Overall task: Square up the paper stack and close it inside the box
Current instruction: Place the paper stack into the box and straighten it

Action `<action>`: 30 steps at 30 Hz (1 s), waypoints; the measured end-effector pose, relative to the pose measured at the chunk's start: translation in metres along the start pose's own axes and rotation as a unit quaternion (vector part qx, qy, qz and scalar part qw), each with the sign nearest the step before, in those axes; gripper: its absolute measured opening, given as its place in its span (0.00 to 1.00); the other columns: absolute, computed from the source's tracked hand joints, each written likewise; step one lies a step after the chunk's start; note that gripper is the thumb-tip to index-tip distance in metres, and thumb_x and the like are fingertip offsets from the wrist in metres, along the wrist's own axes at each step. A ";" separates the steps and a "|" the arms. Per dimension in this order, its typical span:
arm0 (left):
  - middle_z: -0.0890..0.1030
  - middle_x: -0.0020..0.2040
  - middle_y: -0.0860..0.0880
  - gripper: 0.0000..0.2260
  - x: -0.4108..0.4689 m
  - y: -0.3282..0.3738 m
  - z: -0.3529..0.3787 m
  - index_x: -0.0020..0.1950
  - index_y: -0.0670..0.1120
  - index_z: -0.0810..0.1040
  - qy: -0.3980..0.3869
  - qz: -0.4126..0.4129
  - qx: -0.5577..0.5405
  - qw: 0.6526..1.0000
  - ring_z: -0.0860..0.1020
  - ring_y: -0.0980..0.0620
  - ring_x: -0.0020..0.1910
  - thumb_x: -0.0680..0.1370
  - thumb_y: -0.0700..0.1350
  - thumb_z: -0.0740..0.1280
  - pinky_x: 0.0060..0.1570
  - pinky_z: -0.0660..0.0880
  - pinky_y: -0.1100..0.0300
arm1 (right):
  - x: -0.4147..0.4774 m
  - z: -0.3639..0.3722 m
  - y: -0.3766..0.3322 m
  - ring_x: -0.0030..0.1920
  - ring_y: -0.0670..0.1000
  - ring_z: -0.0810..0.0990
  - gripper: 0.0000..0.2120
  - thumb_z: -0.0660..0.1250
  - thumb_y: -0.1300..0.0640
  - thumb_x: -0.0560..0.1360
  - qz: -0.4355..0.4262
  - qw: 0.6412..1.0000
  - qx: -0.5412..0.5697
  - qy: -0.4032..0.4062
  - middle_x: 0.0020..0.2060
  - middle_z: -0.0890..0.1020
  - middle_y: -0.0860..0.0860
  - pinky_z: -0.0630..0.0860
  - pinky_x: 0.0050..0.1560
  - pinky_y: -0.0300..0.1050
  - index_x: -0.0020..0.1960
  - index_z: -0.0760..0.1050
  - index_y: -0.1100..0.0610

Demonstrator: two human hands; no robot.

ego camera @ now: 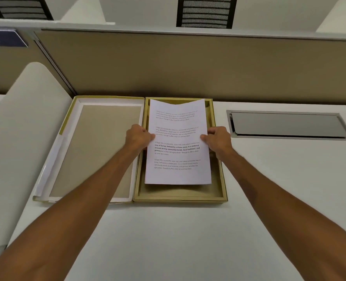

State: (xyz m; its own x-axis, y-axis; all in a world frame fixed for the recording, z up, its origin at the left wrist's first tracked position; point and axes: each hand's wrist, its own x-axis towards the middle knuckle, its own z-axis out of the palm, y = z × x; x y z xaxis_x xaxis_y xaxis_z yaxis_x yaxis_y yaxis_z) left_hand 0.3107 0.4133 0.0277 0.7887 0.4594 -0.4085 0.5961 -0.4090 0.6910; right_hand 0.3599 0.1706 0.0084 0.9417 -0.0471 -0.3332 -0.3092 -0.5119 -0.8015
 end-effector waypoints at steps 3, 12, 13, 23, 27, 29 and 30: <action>0.84 0.54 0.43 0.09 0.013 -0.001 0.007 0.51 0.39 0.79 0.010 0.002 0.039 0.999 0.83 0.47 0.45 0.77 0.45 0.72 0.42 0.81 0.56 | 0.011 0.006 0.003 0.43 0.52 0.83 0.04 0.72 0.57 0.78 0.000 1.000 -0.017 0.005 0.48 0.82 0.49 0.80 0.36 0.38 0.49 0.80 0.58; 0.81 0.58 0.40 0.13 0.022 0.004 0.023 0.59 0.38 0.78 0.030 0.041 0.224 0.973 0.82 0.41 0.53 0.79 0.45 0.70 0.49 0.82 0.50 | 0.024 0.017 0.011 0.33 0.46 0.78 0.08 0.69 0.61 0.78 0.032 0.996 -0.078 0.009 0.46 0.83 0.55 0.74 0.28 0.36 0.49 0.81 0.67; 0.80 0.59 0.39 0.14 0.020 0.007 0.025 0.60 0.38 0.77 0.028 0.044 0.247 0.968 0.81 0.41 0.54 0.79 0.45 0.69 0.49 0.81 0.50 | 0.023 0.017 0.009 0.35 0.49 0.80 0.08 0.69 0.62 0.78 0.038 0.996 -0.078 0.006 0.47 0.84 0.56 0.73 0.28 0.36 0.49 0.80 0.68; 0.78 0.50 0.43 0.10 0.010 0.021 0.030 0.57 0.39 0.76 -0.050 0.034 0.261 0.964 0.80 0.43 0.48 0.80 0.44 0.66 0.39 0.75 0.56 | 0.008 0.018 -0.007 0.40 0.54 0.81 0.10 0.66 0.56 0.78 0.056 0.995 -0.081 -0.001 0.39 0.79 0.51 0.74 0.33 0.42 0.40 0.72 0.58; 0.77 0.51 0.43 0.11 0.004 0.022 0.037 0.53 0.38 0.75 -0.091 0.028 0.238 0.967 0.78 0.46 0.49 0.80 0.46 0.64 0.44 0.76 0.56 | 0.003 0.021 -0.011 0.32 0.48 0.74 0.14 0.66 0.56 0.78 0.062 0.996 -0.068 0.008 0.33 0.74 0.47 0.67 0.27 0.38 0.35 0.67 0.54; 0.78 0.55 0.42 0.15 0.003 0.021 0.039 0.58 0.36 0.76 -0.080 0.013 0.212 0.974 0.79 0.44 0.54 0.80 0.47 0.64 0.51 0.77 0.54 | 0.001 0.021 -0.013 0.31 0.46 0.73 0.12 0.66 0.56 0.78 0.066 0.997 -0.048 0.000 0.32 0.73 0.47 0.65 0.25 0.37 0.38 0.69 0.56; 0.78 0.55 0.43 0.14 0.003 0.021 0.040 0.58 0.37 0.76 -0.074 0.008 0.194 0.978 0.79 0.45 0.54 0.80 0.47 0.64 0.52 0.78 0.54 | 0.000 0.022 -0.014 0.31 0.45 0.72 0.09 0.66 0.56 0.78 0.067 0.997 -0.037 0.000 0.33 0.73 0.46 0.65 0.24 0.37 0.41 0.71 0.58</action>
State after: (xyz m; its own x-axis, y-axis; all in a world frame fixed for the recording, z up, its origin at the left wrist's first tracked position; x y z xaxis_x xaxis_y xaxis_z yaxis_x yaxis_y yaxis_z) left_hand 0.3314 0.3745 0.0167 0.7940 0.3437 -0.5014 0.5736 -0.6967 0.4308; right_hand 0.3616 0.1966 0.0091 0.8922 -0.1199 -0.4355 -0.4226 -0.5620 -0.7110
